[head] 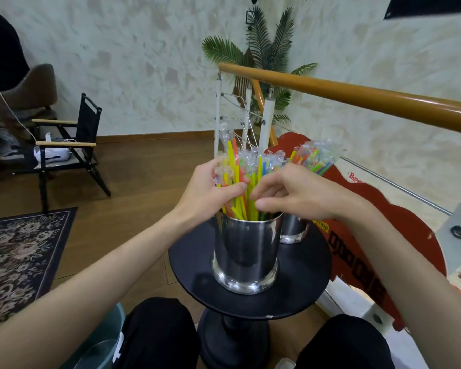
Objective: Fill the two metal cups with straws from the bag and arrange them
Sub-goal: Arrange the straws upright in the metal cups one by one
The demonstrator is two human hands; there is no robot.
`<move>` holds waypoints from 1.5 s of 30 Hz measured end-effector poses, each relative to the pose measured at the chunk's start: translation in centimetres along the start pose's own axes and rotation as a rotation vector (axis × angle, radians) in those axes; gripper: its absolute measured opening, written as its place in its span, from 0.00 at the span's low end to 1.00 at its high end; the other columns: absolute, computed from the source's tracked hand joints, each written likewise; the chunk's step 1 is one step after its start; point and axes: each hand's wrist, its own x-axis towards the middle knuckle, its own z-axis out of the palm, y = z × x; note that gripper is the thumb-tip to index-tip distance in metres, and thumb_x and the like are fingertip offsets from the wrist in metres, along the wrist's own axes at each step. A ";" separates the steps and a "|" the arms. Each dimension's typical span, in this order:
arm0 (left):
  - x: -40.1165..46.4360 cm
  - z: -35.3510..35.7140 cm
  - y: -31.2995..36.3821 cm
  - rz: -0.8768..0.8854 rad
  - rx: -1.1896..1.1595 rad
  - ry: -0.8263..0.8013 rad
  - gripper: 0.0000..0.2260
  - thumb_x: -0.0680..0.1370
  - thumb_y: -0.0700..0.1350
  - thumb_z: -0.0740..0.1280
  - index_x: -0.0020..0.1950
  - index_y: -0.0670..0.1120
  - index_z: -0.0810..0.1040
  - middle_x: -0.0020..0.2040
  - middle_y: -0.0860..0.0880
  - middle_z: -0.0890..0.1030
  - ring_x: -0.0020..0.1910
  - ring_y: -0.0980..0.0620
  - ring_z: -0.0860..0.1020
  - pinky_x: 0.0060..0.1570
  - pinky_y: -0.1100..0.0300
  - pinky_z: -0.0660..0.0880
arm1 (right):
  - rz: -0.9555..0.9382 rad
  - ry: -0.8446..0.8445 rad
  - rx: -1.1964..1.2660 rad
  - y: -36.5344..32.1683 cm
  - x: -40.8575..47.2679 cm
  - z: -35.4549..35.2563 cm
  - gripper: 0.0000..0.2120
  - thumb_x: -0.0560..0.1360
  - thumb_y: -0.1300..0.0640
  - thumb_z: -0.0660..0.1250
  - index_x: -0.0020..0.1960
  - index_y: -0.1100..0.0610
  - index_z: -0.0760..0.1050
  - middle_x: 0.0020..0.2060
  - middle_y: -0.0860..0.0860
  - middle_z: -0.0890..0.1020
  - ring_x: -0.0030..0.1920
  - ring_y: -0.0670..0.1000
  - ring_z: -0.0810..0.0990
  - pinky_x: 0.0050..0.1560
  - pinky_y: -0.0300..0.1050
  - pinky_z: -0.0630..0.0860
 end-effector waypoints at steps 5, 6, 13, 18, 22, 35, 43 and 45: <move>-0.3 0.2 -0.3 0.021 -0.001 -0.044 0.23 0.71 0.30 0.76 0.62 0.44 0.75 0.49 0.46 0.86 0.47 0.53 0.85 0.46 0.62 0.79 | 0.031 0.032 -0.024 -1.0 -0.6 2.5 0.15 0.73 0.39 0.74 0.45 0.50 0.85 0.39 0.44 0.86 0.43 0.41 0.84 0.50 0.46 0.83; -0.4 0.2 -0.2 0.028 -0.005 -0.058 0.25 0.70 0.30 0.77 0.63 0.45 0.73 0.49 0.46 0.85 0.47 0.53 0.85 0.45 0.63 0.79 | 0.019 0.075 -0.057 -1.1 -0.3 3.1 0.14 0.73 0.39 0.74 0.43 0.50 0.84 0.37 0.44 0.85 0.42 0.42 0.84 0.49 0.48 0.83; -0.4 -1.3 0.1 -0.005 0.005 -0.242 0.36 0.70 0.31 0.78 0.72 0.48 0.67 0.60 0.48 0.83 0.56 0.49 0.84 0.56 0.53 0.81 | -0.022 0.238 0.048 -0.6 -0.1 2.9 0.09 0.77 0.49 0.73 0.43 0.54 0.85 0.34 0.48 0.85 0.35 0.41 0.83 0.41 0.37 0.79; -0.1 -2.4 0.5 -0.066 0.054 -0.413 0.40 0.70 0.36 0.79 0.76 0.49 0.63 0.65 0.50 0.80 0.63 0.50 0.80 0.65 0.51 0.76 | 0.010 0.451 0.203 0.2 0.5 3.6 0.09 0.77 0.53 0.73 0.43 0.58 0.83 0.32 0.48 0.85 0.33 0.45 0.85 0.41 0.48 0.85; -0.1 -2.4 1.1 -0.074 0.005 -0.398 0.29 0.73 0.56 0.73 0.72 0.54 0.70 0.65 0.53 0.81 0.64 0.54 0.79 0.66 0.55 0.73 | -0.003 0.428 0.050 0.8 0.8 5.0 0.13 0.76 0.48 0.74 0.35 0.52 0.80 0.23 0.39 0.75 0.28 0.41 0.75 0.34 0.37 0.70; 1.7 -1.4 2.9 -0.069 -0.044 -0.117 0.14 0.83 0.37 0.60 0.64 0.47 0.79 0.54 0.47 0.86 0.54 0.48 0.84 0.48 0.56 0.79 | 0.046 0.392 -0.017 1.2 1.4 5.6 0.15 0.73 0.41 0.74 0.42 0.53 0.84 0.34 0.47 0.82 0.37 0.49 0.79 0.43 0.57 0.80; 0.4 -0.9 3.3 0.180 0.696 -0.206 0.29 0.70 0.74 0.61 0.63 0.59 0.78 0.57 0.63 0.77 0.57 0.61 0.76 0.59 0.51 0.74 | 0.100 0.419 -0.117 0.5 1.5 5.5 0.16 0.76 0.50 0.72 0.31 0.49 0.73 0.28 0.46 0.74 0.34 0.52 0.74 0.35 0.49 0.72; 0.4 -0.7 3.3 0.208 0.792 -0.171 0.30 0.68 0.76 0.59 0.60 0.59 0.79 0.54 0.63 0.75 0.54 0.61 0.75 0.55 0.51 0.75 | 0.104 0.440 -0.107 0.7 1.5 5.6 0.19 0.74 0.55 0.71 0.28 0.49 0.68 0.26 0.47 0.72 0.33 0.53 0.72 0.37 0.54 0.76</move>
